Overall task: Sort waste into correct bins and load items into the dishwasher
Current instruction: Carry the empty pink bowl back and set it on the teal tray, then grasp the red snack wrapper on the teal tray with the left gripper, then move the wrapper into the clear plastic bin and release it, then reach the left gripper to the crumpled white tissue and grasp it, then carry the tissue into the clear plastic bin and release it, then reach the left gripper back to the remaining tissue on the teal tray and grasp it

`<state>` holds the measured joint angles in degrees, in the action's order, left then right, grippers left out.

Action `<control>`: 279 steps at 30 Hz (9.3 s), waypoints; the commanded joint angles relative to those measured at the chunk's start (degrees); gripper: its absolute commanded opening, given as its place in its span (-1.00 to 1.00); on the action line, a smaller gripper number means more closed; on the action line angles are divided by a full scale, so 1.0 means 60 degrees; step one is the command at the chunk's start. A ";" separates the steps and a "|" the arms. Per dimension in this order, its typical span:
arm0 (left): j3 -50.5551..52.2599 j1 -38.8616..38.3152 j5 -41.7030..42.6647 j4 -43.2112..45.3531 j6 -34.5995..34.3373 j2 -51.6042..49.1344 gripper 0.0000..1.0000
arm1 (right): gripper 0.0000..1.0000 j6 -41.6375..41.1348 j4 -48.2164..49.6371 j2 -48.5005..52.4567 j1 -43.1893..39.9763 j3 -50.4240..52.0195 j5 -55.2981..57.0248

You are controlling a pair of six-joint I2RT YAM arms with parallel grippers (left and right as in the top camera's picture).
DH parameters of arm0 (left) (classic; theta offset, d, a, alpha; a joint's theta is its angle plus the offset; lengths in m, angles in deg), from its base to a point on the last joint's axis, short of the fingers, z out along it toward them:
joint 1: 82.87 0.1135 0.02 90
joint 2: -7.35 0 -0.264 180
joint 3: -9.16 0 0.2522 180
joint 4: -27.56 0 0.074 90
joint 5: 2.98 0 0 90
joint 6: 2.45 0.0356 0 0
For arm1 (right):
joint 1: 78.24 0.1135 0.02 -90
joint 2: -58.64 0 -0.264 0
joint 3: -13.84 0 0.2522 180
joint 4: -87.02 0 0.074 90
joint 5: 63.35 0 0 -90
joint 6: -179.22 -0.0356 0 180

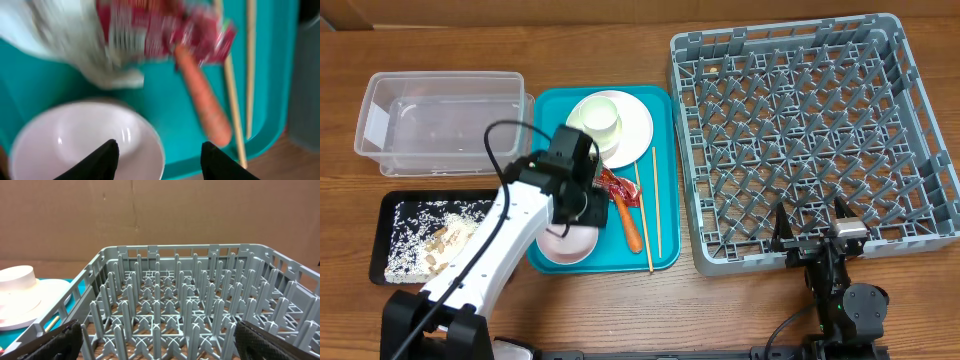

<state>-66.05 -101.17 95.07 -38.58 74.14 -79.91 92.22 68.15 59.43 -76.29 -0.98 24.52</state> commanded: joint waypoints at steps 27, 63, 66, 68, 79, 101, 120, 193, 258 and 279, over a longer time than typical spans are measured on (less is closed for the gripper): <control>-0.1126 -0.0007 -0.1905 0.2852 0.0947 -0.2412 -0.28 | 1.00 0.0007 0.0080 -0.0087 -0.0025 0.0102 -0.0018; -0.4302 0.3166 -0.2022 0.0550 0.0794 0.0047 -0.92 | 1.00 0.0007 0.0080 -0.0087 -0.0025 0.0102 -0.0018; -0.4295 0.4197 -0.2018 0.0583 0.0765 -0.0084 -0.92 | 1.00 0.0007 0.0080 -0.0087 -0.0025 0.0102 -0.0018; -0.4291 0.4743 -0.2018 0.0645 0.0765 -0.0197 -0.92 | 1.00 0.0007 0.0080 -0.0087 -0.0025 0.0102 -0.0018; -0.4284 0.6084 -0.1949 0.1759 0.0765 -0.2167 -0.92 | 1.00 0.0007 0.0080 -0.0087 -0.0025 0.0102 -0.0018; -0.4911 0.6459 -0.1271 0.2630 0.1555 -0.2663 0.32 | 1.00 0.0007 0.0080 -0.0087 -0.0025 0.0102 -0.0018; -0.5523 0.5945 0.4091 -0.3198 0.1461 -0.1249 0.69 | 1.00 0.0007 0.0080 -0.0087 -0.0025 0.0102 -0.0018; -0.0117 0.1406 -0.2149 0.3446 -0.3056 -0.2251 -0.81 | 1.00 0.0004 0.0080 -0.0087 -0.0025 0.0102 -0.0018; -0.8255 0.5453 -0.1147 -0.1559 -0.1552 -0.4240 0.36 | 1.00 0.0004 0.0080 -0.0087 -0.0025 0.0102 -0.0018; -0.6845 0.2863 -0.1344 -0.5329 -0.1464 -0.3016 0.46 | 1.00 0.0007 0.0080 -0.0087 -0.0025 0.0102 -0.0015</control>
<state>-110.72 -81.74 88.25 -71.48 64.07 -98.05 92.24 68.17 59.43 -76.29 -0.98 24.54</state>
